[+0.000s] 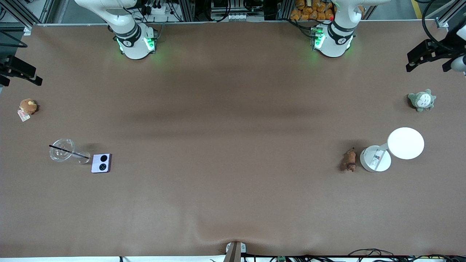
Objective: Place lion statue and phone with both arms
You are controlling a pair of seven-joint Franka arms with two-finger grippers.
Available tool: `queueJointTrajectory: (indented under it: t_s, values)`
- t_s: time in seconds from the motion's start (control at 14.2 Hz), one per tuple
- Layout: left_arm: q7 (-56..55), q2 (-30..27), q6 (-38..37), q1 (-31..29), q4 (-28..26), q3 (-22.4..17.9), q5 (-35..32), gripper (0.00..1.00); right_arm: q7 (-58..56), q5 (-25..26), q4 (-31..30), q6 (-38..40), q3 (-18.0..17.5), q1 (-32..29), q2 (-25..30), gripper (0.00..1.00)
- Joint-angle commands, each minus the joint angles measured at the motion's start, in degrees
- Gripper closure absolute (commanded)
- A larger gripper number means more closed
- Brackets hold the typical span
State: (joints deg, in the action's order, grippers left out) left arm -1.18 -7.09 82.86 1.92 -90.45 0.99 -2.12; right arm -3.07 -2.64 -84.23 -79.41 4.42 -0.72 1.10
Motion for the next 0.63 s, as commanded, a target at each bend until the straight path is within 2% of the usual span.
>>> queueJointTrajectory:
  t_s: [0.0,0.21,0.56]
  values:
    - [-0.5,1.9,-0.3,0.3,1.9,-0.1,-0.1,0.0,1.0,1.4,-2.6,-0.1,-1.3,-1.2,1.8,0.0]
    - [-1.5,1.2,-1.1,0.2,1.5,0.1,0.0,0.0,0.3,4.5,-2.3,-0.2,-1.1,-0.3,1.9,0.0]
    - [-8.7,1.6,-1.4,0.4,1.7,0.2,0.8,0.0,0.3,4.5,-2.5,0.0,-1.0,-0.5,1.8,0.0]
